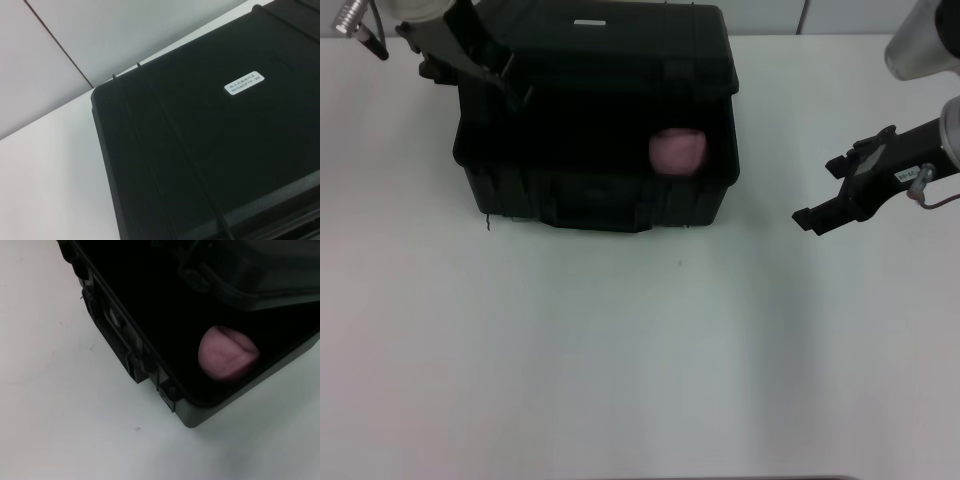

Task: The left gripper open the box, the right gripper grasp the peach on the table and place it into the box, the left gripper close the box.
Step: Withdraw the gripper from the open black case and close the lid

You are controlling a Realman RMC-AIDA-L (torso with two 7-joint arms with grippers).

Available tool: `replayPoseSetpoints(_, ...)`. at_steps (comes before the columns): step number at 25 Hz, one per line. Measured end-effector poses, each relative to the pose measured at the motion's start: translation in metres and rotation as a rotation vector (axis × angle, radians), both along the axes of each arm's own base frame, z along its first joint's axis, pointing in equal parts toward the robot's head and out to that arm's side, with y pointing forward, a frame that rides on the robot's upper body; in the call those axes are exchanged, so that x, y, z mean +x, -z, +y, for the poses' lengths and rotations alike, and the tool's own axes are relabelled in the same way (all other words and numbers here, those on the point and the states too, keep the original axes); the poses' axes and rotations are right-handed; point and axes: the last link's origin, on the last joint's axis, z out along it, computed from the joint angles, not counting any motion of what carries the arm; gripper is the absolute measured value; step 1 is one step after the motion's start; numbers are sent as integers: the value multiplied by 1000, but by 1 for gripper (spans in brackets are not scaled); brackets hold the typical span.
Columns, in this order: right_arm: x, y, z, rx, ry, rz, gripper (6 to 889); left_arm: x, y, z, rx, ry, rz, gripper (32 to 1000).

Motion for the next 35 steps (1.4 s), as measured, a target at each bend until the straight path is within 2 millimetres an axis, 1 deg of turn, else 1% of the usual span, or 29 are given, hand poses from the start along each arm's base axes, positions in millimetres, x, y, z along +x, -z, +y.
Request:
replayPoseSetpoints(11,0,0,0,1,-1,0,854,1,-1,0,-3,1,16,897)
replayPoseSetpoints(17,-3,-3,-1,2,-13,-2,854,1,-2,0,-9,-9,12,897)
replayPoseSetpoints(24,-4,-3,-1,1,-13,-2,854,0,-4,0,23,-49,-20,897)
replayPoseSetpoints(35,-4,-3,-1,0,-12,-2,854,-3,1,-5,-5,-118,-4,897)
